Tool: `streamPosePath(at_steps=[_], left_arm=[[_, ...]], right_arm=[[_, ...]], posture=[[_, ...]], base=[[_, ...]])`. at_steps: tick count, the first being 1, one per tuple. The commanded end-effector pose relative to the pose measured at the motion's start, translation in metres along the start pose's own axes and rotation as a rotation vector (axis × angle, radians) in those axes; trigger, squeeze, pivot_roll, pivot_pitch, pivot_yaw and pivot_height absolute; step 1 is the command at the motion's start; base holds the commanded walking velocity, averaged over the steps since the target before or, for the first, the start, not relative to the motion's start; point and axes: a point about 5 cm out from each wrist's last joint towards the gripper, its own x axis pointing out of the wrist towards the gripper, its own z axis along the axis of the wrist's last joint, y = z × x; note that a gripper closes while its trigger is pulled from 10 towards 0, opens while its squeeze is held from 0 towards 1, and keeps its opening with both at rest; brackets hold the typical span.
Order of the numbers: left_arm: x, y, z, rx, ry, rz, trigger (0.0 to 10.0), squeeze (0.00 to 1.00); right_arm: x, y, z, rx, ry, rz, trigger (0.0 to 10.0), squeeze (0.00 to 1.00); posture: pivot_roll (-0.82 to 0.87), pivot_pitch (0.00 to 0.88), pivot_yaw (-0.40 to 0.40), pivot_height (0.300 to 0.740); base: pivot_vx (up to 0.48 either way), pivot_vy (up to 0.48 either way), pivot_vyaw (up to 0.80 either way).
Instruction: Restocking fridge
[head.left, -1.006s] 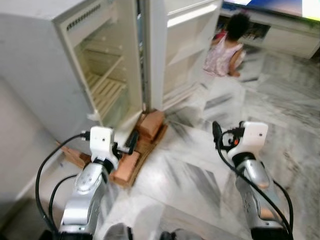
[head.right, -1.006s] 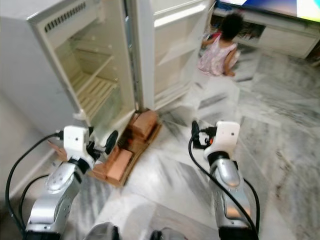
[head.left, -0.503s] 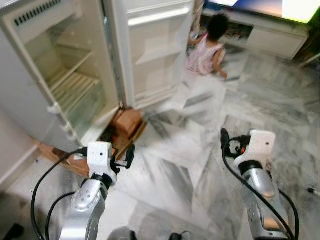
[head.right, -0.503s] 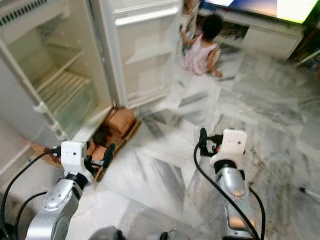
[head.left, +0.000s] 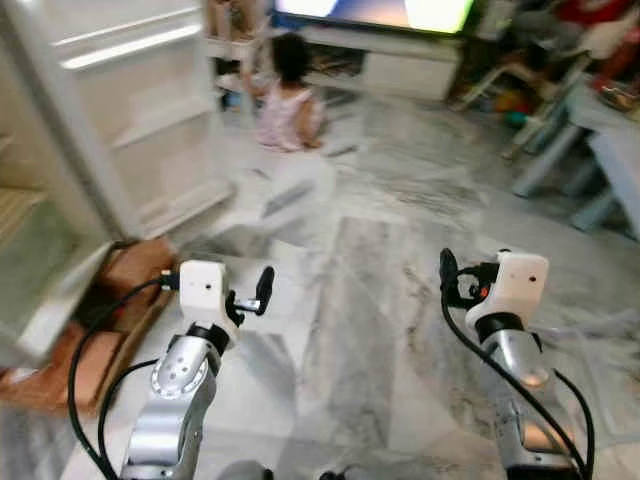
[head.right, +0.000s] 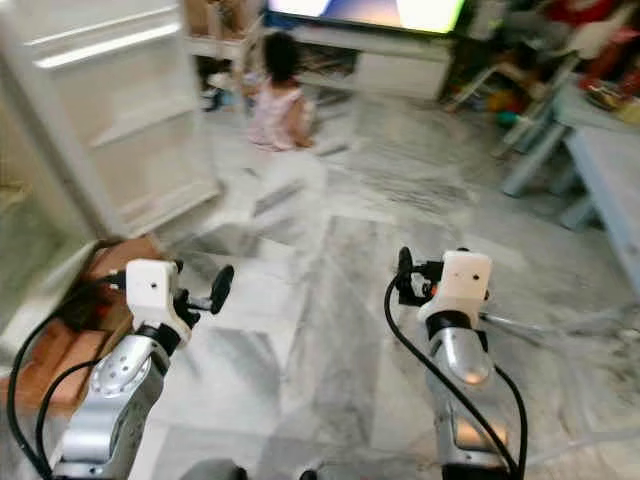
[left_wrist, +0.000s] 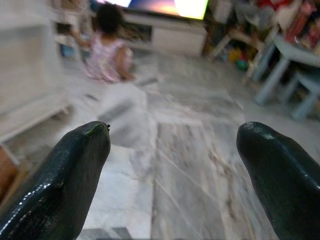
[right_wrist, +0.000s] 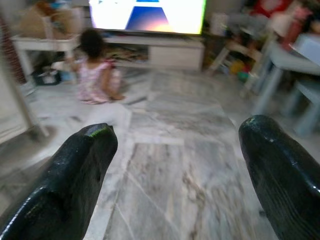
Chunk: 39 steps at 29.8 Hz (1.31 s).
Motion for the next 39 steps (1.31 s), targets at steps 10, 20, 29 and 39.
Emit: streamPosePath(at_steps=[10, 20, 29, 39], left_arm=[[0.008, -0.014, 0.004, -0.022, -0.018, -0.045, 10.0, 0.0], [0.013, -0.005, 0.008, 0.017, -0.039, 0.027, 10.0, 0.0], [0.014, -0.004, 0.008, 0.055, -0.053, 0.014, 10.0, 0.0], [0.012, -0.007, 0.007, 0.07, -0.049, -0.05, 10.0, 0.0]], right_arm=[[0.001, -0.004, 0.003, -0.037, -0.02, 0.014, 10.0, 0.0], [0.004, 0.002, 0.005, -0.043, -0.035, 0.04, 10.0, 0.0], [0.004, 0.003, 0.006, -0.051, -0.047, 0.053, 10.0, 0.0], [0.002, 0.005, 0.004, -0.057, -0.044, 0.064, 10.0, 0.0]], posture=[[0.04, 0.09, -0.047, 0.74], [0.04, 0.103, -0.039, 0.74], [0.04, 0.097, -0.036, 0.74], [0.04, 0.093, -0.037, 0.74]], base=[[0.372, 0.0, -0.8], [0.316, 0.331, -0.8], [0.0, 0.456, -0.8], [0.0, 0.458, -0.8]])
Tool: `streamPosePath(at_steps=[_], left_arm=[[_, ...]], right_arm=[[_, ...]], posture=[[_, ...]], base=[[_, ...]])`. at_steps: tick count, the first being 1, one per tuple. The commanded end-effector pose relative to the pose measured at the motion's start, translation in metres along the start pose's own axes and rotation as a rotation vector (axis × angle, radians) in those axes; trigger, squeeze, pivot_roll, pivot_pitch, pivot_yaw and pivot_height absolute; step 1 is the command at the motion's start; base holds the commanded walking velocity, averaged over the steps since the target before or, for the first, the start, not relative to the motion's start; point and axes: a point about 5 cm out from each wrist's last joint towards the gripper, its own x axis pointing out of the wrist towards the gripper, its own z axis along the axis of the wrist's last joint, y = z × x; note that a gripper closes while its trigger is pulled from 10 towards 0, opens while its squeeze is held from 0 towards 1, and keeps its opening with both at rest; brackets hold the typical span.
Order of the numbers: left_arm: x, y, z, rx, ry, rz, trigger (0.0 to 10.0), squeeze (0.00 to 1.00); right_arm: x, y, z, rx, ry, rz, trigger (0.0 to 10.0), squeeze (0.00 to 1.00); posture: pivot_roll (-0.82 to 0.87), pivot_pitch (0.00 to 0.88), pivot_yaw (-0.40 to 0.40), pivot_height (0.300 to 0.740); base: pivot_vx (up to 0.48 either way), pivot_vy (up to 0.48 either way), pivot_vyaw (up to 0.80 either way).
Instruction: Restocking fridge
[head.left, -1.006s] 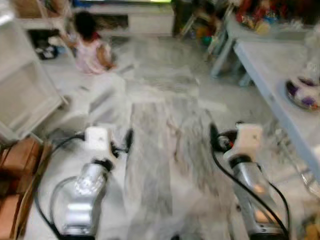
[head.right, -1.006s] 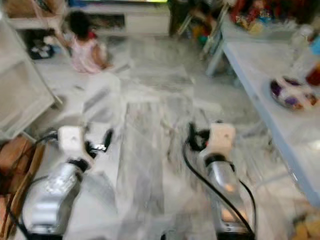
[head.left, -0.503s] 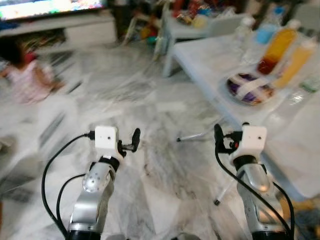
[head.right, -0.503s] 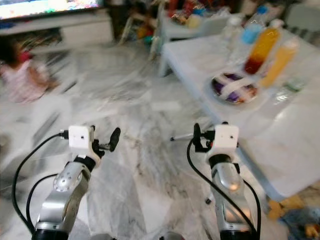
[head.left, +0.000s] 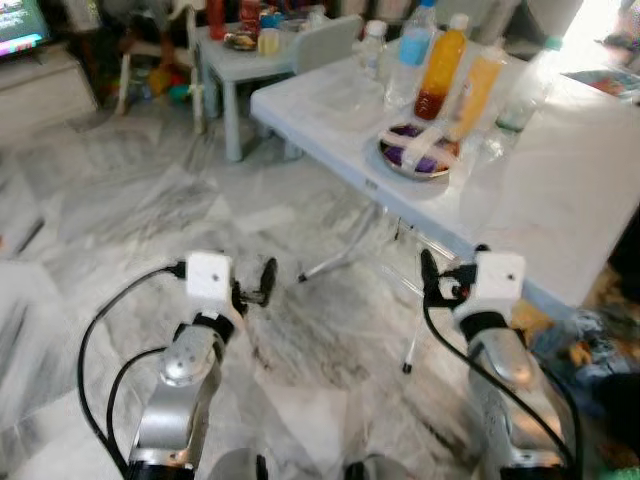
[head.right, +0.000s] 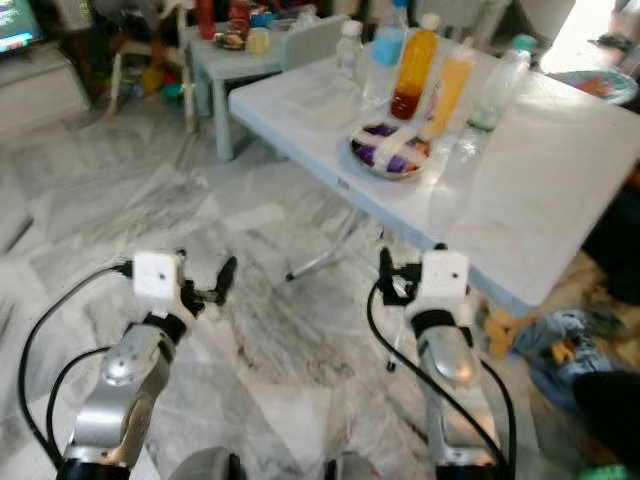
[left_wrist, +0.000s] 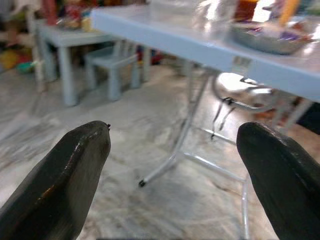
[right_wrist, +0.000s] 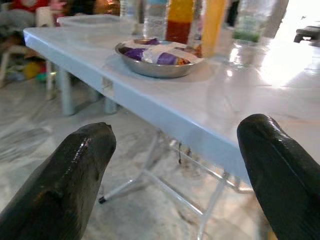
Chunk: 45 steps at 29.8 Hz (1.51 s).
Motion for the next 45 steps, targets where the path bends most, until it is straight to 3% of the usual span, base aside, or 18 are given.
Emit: streamPosePath(at_steps=[1, 3, 5, 11, 13, 15, 18, 20, 27, 34, 45], left_arm=[[-0.002, 0.006, 0.001, 0.021, -0.003, -0.001, 10.0, 0.0], [-0.001, 0.005, 0.011, 0.137, -0.033, -0.046, 10.0, 0.0], [0.0, 0.004, 0.018, 0.187, -0.055, -0.064, 10.0, 0.0], [-0.001, 0.01, 0.03, 0.226, -0.09, -0.054, 10.0, 0.0], [-0.003, 0.021, 0.029, 0.251, -0.092, -0.01, 10.0, 0.0], [-0.005, 0.034, 0.027, 0.231, -0.084, 0.057, 10.0, 0.0], [-0.007, 0.049, 0.019, 0.088, -0.055, 0.127, 10.0, 0.0], [-0.008, 0.05, 0.018, 0.075, -0.054, 0.131, 10.0, 0.0], [-0.007, 0.042, 0.013, 0.044, -0.061, 0.105, 10.0, 0.0], [-0.007, 0.035, 0.007, 0.008, -0.054, 0.087, 10.0, 0.0], [-0.003, 0.025, 0.009, 0.025, -0.065, 0.021, 10.0, 0.0]], right_arm=[[0.001, 0.007, 0.003, 0.008, -0.015, 0.017, 10.0, 0.0], [0.002, 0.006, 0.003, 0.005, -0.016, 0.016, 10.0, 0.0], [0.003, 0.005, 0.004, 0.005, -0.018, 0.016, 10.0, 0.0], [0.003, 0.005, 0.005, -0.002, -0.023, 0.013, 10.0, 0.0], [0.004, 0.005, 0.005, -0.002, -0.024, 0.012, 10.0, 0.0], [0.004, 0.005, 0.005, 0.0, -0.023, 0.012, 10.0, 0.0], [0.005, 0.005, 0.005, 0.0, -0.02, 0.008, 10.0, 0.0], [0.005, 0.005, 0.006, 0.0, -0.021, 0.007, 10.0, 0.0], [0.0, 0.002, 0.006, -0.009, -0.023, 0.013, 10.0, 0.0], [0.0, 0.001, 0.012, -0.017, -0.042, 0.01, 10.0, 0.0], [0.002, 0.002, 0.009, 0.005, -0.024, 0.002, 10.0, 0.0]], posture=[[0.04, 0.093, -0.037, 0.74], [0.03, 0.093, -0.039, 0.74], [0.04, 0.094, -0.038, 0.74], [0.04, 0.101, -0.034, 0.74], [0.04, 0.101, -0.032, 0.74], [0.04, 0.105, -0.031, 0.74], [0.04, 0.113, -0.035, 0.74], [0.03, 0.114, -0.036, 0.74], [0.03, 0.111, -0.039, 0.74], [0.02, 0.107, -0.041, 0.74], [0.02, 0.101, -0.039, 0.74]], base=[[0.0, 0.458, -0.8], [0.0, 0.456, -0.8], [0.0, 0.405, -0.8], [0.0, 0.059, -0.13], [0.0, 0.0, 0.0], [0.0, 0.0, 0.0], [0.0, 0.0, -0.23], [0.0, 0.0, -0.75], [0.0, 0.288, -0.75], [0.0, 0.465, -0.11], [0.129, 0.319, -0.34]])
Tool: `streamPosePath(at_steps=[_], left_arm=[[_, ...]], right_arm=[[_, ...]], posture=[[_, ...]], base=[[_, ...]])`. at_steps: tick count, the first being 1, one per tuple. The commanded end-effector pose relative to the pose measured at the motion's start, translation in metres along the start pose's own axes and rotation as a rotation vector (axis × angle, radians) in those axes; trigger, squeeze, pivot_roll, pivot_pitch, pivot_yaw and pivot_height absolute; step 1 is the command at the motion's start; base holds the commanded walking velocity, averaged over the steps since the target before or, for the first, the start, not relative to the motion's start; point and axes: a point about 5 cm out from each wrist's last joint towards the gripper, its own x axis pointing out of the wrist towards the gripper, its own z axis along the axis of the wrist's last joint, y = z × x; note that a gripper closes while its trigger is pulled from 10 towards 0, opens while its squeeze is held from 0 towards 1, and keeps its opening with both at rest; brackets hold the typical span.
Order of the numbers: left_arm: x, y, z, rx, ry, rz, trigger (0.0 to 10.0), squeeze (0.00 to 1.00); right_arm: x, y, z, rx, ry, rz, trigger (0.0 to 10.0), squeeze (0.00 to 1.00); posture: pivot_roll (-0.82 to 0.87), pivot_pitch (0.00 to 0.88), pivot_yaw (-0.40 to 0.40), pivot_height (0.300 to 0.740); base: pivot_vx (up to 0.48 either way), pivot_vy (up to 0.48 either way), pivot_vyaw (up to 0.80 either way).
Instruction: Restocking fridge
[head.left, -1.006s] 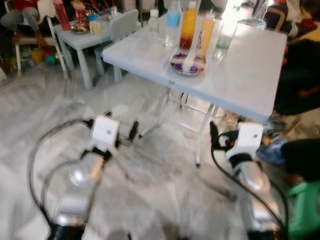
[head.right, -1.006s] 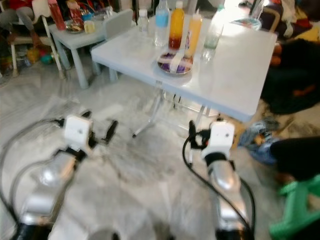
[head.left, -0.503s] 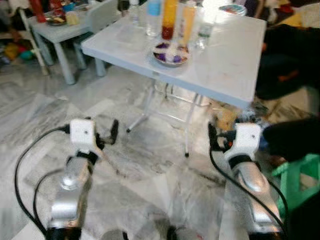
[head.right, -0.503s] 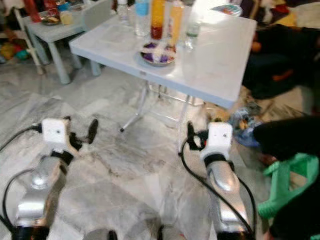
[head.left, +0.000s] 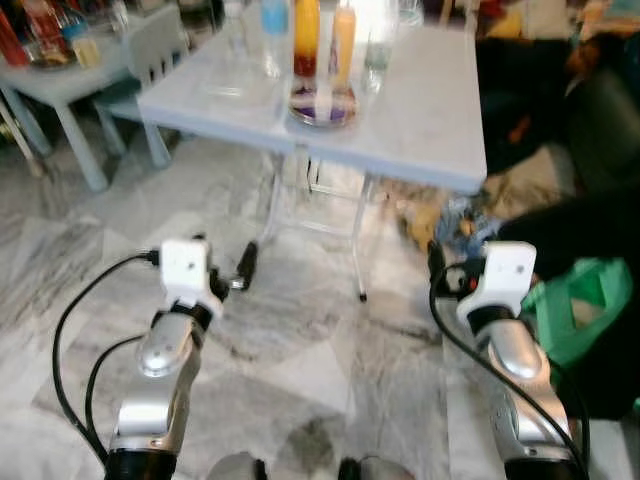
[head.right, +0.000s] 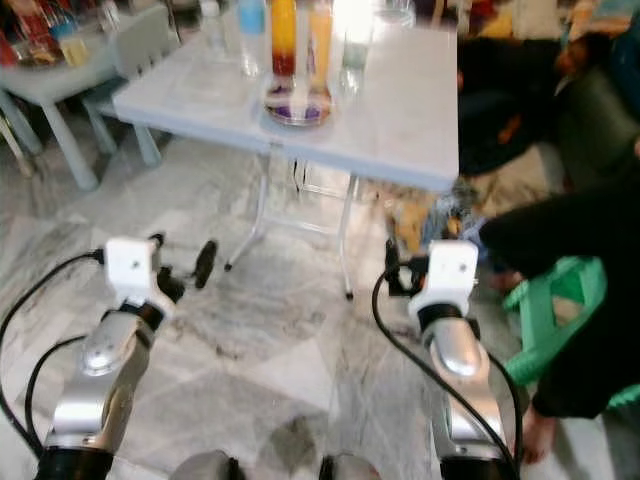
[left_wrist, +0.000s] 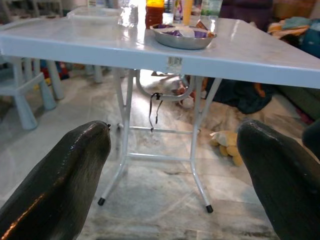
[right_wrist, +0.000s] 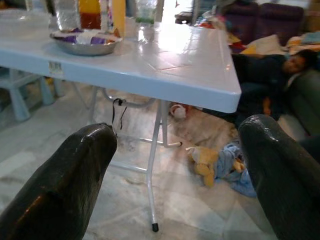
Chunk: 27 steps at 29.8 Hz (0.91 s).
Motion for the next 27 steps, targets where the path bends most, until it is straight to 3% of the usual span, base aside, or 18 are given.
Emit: streamPosePath(at_steps=[1, 4, 11, 24, 27], left_arm=[[-0.003, 0.002, -0.002, 0.004, 0.005, -0.002, 10.0, 0.0], [-0.003, -0.004, -0.002, -0.009, 0.002, -0.018, 10.0, 0.0], [-0.001, -0.011, -0.003, -0.018, -0.001, -0.035, 10.0, 0.0], [0.001, -0.013, -0.002, -0.019, -0.01, -0.035, 10.0, 0.0], [0.001, -0.011, 0.005, 0.002, -0.028, -0.031, 10.0, 0.0]], right_arm=[[0.001, 0.007, 0.0, 0.011, 0.006, 0.015, 10.0, 0.0], [0.001, 0.007, 0.0, 0.012, 0.006, 0.021, 10.0, 0.0], [0.004, 0.006, 0.002, 0.007, 0.001, 0.022, 10.0, 0.0], [0.005, 0.01, 0.005, 0.007, -0.013, 0.052, 10.0, 0.0], [0.009, 0.008, 0.012, 0.055, -0.036, 0.024, 10.0, 0.0]], posture=[[0.02, 0.101, -0.039, 0.74], [0.02, 0.099, -0.038, 0.74], [0.02, 0.096, -0.044, 0.74], [0.02, 0.097, -0.044, 0.74], [0.02, 0.113, -0.044, 0.74]], base=[[0.315, 0.0, -0.46], [0.378, 0.0, -0.8], [0.48, 0.0, 0.0], [0.48, 0.0, 0.0], [0.48, 0.0, 0.0]])
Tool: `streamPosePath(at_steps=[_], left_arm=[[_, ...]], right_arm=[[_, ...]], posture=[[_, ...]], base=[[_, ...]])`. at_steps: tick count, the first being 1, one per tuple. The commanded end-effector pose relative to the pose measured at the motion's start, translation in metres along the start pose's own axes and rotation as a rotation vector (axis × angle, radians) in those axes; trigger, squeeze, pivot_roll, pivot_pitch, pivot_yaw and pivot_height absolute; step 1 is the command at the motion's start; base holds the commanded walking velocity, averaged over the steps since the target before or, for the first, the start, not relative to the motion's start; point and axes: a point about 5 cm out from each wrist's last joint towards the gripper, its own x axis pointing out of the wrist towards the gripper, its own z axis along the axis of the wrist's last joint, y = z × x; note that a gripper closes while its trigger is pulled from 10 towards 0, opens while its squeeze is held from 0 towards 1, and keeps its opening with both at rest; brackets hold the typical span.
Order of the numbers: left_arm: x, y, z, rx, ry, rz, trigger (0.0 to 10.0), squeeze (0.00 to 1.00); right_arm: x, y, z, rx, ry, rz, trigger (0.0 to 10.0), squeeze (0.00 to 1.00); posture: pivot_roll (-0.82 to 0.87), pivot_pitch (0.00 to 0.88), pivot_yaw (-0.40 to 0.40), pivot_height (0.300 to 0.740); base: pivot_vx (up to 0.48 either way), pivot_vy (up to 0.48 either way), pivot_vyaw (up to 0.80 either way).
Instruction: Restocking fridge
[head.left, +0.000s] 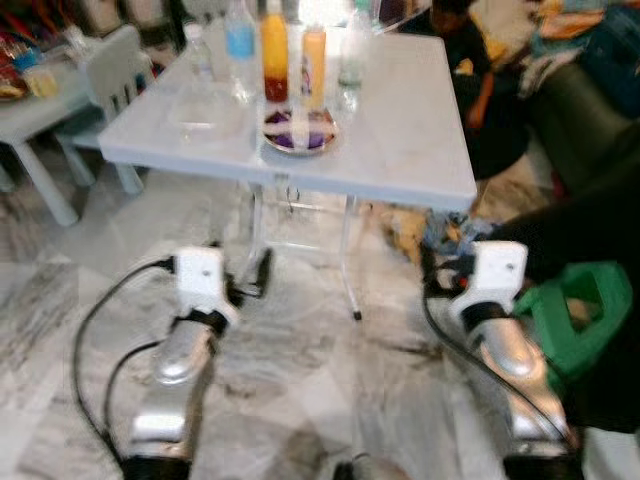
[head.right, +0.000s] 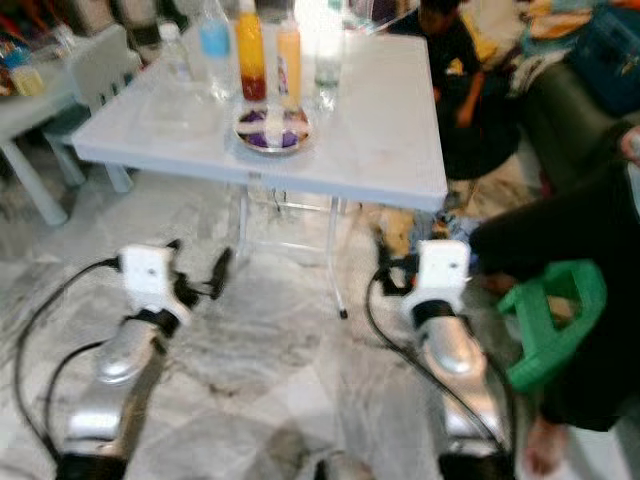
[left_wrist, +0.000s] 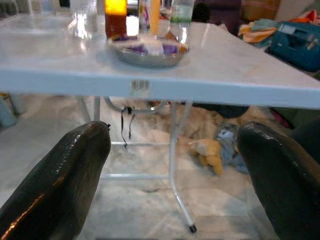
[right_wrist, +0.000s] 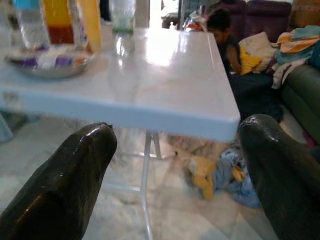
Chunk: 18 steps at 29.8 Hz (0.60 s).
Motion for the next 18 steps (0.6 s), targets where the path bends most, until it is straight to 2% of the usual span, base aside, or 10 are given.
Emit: streamPosePath(at_steps=[1, 6, 7, 12, 15, 16, 18], left_arm=[[-0.003, 0.01, 0.009, 0.033, -0.021, 0.019, 10.0, 0.0], [-0.013, 0.022, 0.022, 0.059, -0.031, 0.05, 10.0, 0.0], [-0.021, 0.028, 0.025, 0.026, -0.018, 0.065, 10.0, 0.0], [-0.03, 0.034, 0.022, 0.015, 0.018, 0.073, 10.0, 0.0], [-0.036, 0.035, 0.016, 0.008, 0.038, 0.076, 10.0, 0.0], [-0.039, 0.032, 0.012, -0.028, 0.06, 0.09, 10.0, 0.0], [-0.041, 0.031, 0.011, -0.044, 0.069, 0.091, 10.0, 0.0]], right_arm=[[0.004, 0.007, 0.012, 0.03, -0.038, 0.019, 10.0, 0.0], [-0.001, 0.006, 0.017, 0.022, -0.052, 0.019, 10.0, 0.0], [-0.006, 0.006, 0.017, 0.014, -0.051, 0.016, 10.0, 0.0], [-0.012, 0.009, 0.017, -0.003, -0.053, 0.039, 10.0, 0.0], [-0.013, 0.012, 0.015, -0.022, -0.053, 0.06, 10.0, 0.0], [-0.012, 0.011, 0.015, -0.018, -0.048, 0.051, 10.0, 0.0], [-0.012, 0.01, 0.015, -0.014, -0.046, 0.048, 10.0, 0.0]], posture=[[0.02, 0.113, -0.044, 0.74], [0.04, 0.127, -0.036, 0.74], [0.03, 0.13, -0.042, 0.74], [0.02, 0.122, -0.045, 0.74], [0.02, 0.113, -0.053, 0.74], [0.02, 0.114, -0.059, 0.74], [0.02, 0.114, -0.059, 0.74]], base=[[0.48, 0.0, 0.0], [0.48, 0.0, 0.0], [0.382, 0.0, 0.0], [0.385, 0.0, 0.0], [0.371, 0.0, 0.73], [0.0, 0.0, 0.76], [0.0, 0.0, 0.76]])
